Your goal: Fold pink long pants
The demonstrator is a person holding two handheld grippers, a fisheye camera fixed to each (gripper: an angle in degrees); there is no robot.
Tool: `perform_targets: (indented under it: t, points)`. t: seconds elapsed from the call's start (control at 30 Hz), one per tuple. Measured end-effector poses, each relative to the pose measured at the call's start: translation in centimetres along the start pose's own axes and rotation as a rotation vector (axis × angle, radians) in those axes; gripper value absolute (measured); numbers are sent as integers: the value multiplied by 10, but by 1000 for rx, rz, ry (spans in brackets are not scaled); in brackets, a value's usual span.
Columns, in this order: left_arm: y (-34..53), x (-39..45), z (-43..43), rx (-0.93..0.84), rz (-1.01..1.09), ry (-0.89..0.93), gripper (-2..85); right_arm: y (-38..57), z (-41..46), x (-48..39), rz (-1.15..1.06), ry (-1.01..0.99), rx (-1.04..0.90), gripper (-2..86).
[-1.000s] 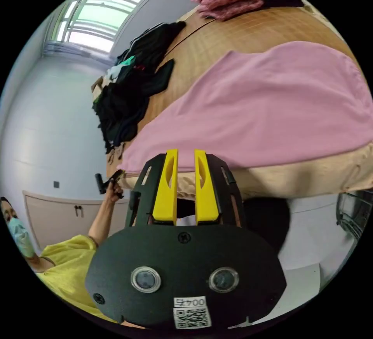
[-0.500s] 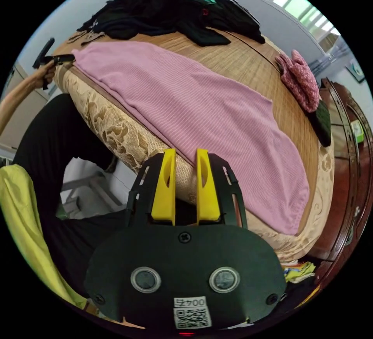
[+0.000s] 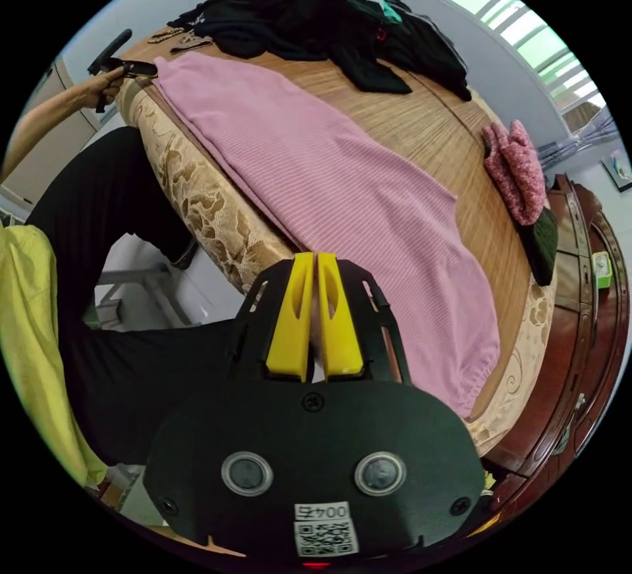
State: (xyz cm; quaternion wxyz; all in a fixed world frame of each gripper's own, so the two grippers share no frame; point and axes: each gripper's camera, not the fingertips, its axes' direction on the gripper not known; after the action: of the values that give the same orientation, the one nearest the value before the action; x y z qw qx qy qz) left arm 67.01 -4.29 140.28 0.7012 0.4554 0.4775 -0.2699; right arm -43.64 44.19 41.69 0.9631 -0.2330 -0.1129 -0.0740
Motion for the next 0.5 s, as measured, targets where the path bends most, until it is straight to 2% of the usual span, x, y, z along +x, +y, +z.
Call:
perform_targets:
  t: [0.07,0.33,0.5]
  points:
    - [-1,6,-6,8,0,7,1,4,15,-3,-19,-3,-59,0]
    - [5,30,-59,71,-27,-20,2,24,10,24,100,-131,-51,8]
    - [6,54,-123,141,6,-152,2,42,-16,44,213,-212,92,-2]
